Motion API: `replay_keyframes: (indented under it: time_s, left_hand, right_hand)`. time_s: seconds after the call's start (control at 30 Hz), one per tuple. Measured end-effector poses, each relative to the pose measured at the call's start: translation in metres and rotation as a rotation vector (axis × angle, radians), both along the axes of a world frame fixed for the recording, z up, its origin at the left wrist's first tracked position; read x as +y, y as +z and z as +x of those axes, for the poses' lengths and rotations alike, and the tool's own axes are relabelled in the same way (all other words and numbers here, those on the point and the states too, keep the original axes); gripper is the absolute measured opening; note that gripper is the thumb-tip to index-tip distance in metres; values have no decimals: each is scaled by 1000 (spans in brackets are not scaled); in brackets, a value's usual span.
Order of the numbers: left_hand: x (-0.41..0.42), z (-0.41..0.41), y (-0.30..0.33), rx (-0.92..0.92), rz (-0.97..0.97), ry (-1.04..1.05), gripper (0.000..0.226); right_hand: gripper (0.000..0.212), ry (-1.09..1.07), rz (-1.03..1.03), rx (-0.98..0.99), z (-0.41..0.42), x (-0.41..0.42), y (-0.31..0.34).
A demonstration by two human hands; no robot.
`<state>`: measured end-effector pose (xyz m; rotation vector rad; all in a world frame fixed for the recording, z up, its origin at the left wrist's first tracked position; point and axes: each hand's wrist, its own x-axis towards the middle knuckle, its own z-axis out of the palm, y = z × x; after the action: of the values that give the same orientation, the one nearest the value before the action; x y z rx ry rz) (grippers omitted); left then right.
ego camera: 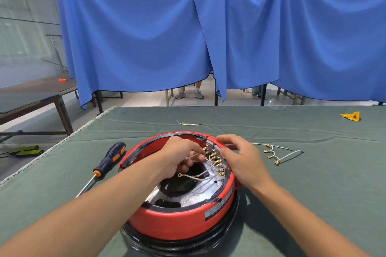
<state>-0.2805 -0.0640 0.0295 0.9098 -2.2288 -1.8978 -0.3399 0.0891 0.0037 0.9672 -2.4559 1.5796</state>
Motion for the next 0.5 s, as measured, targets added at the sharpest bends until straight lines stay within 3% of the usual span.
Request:
replay_keyframes:
  time_s: [0.5]
  left_hand:
    - [0, -2, -1, -12, -10, -6, 12]
  right_hand:
    - [26, 19, -25, -15, -1, 1, -1]
